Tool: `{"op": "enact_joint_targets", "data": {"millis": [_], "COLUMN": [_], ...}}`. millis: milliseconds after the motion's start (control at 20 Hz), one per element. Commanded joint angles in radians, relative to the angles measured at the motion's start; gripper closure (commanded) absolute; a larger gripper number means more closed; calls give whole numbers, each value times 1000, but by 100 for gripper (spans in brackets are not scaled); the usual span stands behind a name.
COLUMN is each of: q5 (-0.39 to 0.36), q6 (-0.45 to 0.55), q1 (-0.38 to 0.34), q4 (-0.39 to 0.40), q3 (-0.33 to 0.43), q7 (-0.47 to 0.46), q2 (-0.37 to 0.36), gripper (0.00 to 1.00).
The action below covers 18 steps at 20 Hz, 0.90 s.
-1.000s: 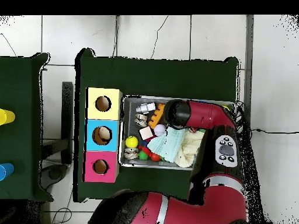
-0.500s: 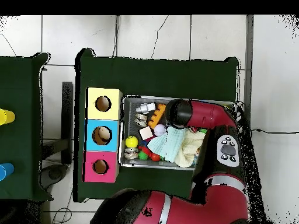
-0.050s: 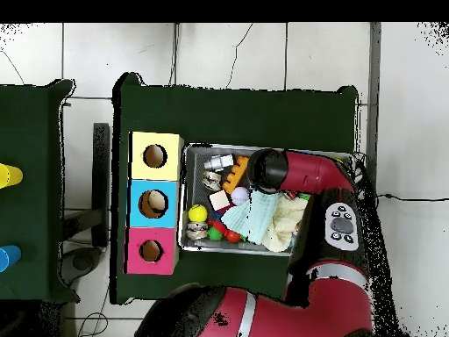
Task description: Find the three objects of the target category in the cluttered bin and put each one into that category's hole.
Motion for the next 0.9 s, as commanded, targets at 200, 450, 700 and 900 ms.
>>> {"op": "enact_joint_targets", "data": {"millis": [200,450,700,900], "q5": [-2,-10,-10,-5], "q6": [14,8,16,-12], "q1": [1,9,11,24], "q4": [30,24,18,28], "q3": [84,77,74,62], "q7": [50,50,51,88], "q2": [37,39,42,41], "gripper": [0,0,100,100]}}
